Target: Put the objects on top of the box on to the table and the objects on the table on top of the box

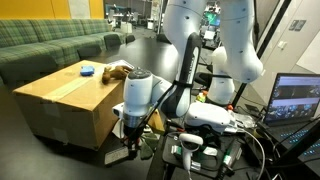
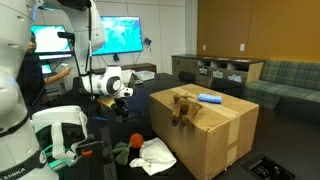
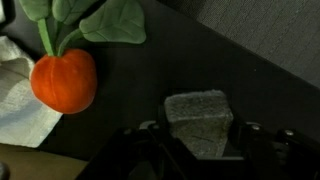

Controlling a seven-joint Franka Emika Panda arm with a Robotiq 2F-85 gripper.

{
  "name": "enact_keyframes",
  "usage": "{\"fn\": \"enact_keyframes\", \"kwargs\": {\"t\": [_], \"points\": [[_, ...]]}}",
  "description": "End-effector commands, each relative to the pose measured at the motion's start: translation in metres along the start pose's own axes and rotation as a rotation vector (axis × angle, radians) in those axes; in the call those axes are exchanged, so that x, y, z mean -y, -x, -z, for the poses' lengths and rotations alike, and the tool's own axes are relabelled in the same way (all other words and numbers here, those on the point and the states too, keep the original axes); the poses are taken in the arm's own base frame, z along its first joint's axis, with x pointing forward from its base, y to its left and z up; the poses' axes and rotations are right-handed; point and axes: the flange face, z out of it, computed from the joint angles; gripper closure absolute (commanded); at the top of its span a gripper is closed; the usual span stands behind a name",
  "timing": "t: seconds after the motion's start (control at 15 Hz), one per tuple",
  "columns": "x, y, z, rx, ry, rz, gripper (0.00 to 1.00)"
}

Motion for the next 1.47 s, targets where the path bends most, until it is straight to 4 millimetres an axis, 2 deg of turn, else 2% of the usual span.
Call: {"fn": "enact_keyframes", "kwargs": {"t": [0.0, 0.13, 0.33, 0.6, 0.87, 1.4], "points": [[0.009, -0.005, -0.004, 0.007, -0.008, 0.006, 0.11], [0.013, 0.001, -0.001, 0.021, -0.021, 0.016, 0.0], [0.02, 0.004, 0.008, 0.008, -0.03, 0.035, 0.0], [0.011, -0.001, 0.012, 0.021, -0.022, 0.032, 0.0], [-0.008, -0.006, 0.01, 0.043, -0.003, 0.027, 0.0], [-0.07, -0.016, -0.007, 0.042, 0.019, -0.014, 0.0]]}}
